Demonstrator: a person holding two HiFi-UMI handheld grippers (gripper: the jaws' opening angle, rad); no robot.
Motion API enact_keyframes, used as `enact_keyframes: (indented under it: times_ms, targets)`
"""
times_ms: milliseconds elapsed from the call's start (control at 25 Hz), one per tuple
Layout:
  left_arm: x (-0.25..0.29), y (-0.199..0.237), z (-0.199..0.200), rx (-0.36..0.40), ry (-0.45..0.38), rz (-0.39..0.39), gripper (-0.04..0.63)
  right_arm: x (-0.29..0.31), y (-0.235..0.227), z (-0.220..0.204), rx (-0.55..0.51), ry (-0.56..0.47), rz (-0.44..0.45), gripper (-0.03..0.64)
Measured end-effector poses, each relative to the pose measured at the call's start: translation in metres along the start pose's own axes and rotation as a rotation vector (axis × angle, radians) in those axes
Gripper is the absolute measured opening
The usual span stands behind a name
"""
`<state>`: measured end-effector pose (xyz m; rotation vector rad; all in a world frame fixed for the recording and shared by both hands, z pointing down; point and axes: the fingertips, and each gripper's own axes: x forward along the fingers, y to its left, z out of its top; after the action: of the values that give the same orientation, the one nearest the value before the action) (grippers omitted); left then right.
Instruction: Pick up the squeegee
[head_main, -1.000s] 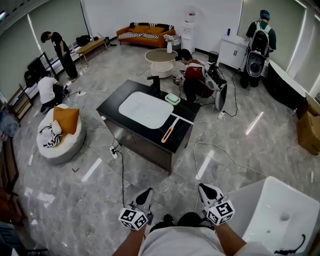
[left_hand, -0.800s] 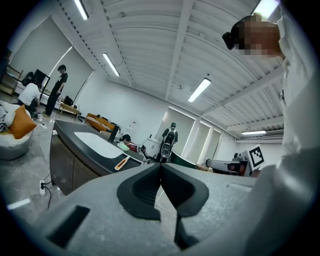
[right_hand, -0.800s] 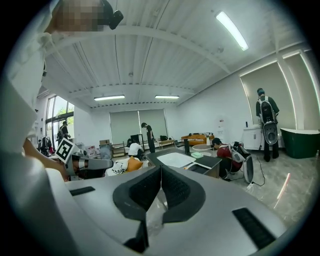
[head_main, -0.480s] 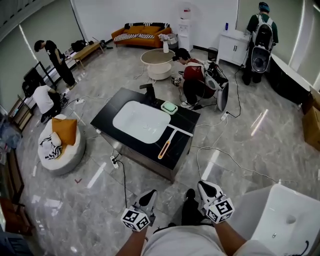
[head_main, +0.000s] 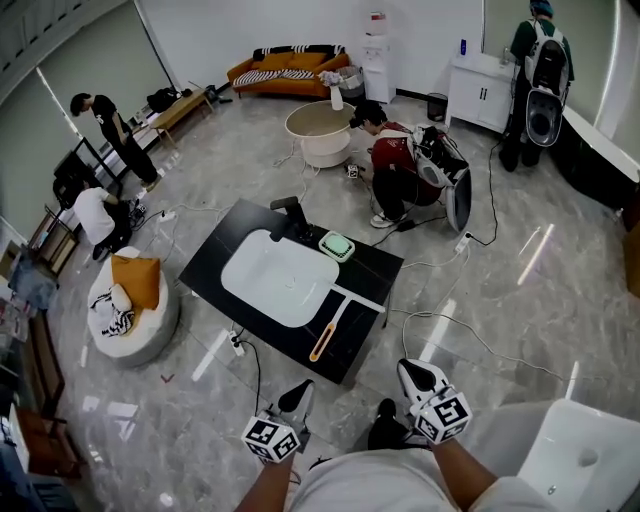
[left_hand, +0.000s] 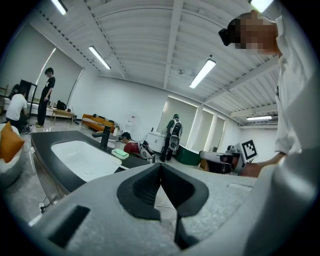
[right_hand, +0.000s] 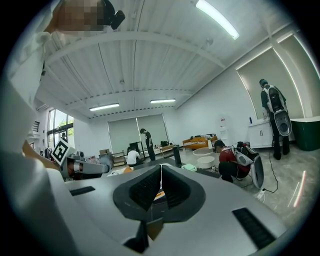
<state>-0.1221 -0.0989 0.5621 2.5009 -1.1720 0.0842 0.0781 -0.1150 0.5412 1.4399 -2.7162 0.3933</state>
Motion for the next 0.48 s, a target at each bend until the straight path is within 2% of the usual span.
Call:
enact_keyframes:
  times_ms: [280,480]
  targets:
    - [0.07,0.022,0.019,0.011,0.08,0.009,0.015,0.039,-0.058,0.011,0.032,0.008,0.031,0.015]
    - [0.109,0.041,0.021,0.046,0.176,0.017,0.015,0.073,-0.081,0.009,0.035,0.026,0.074,0.015]
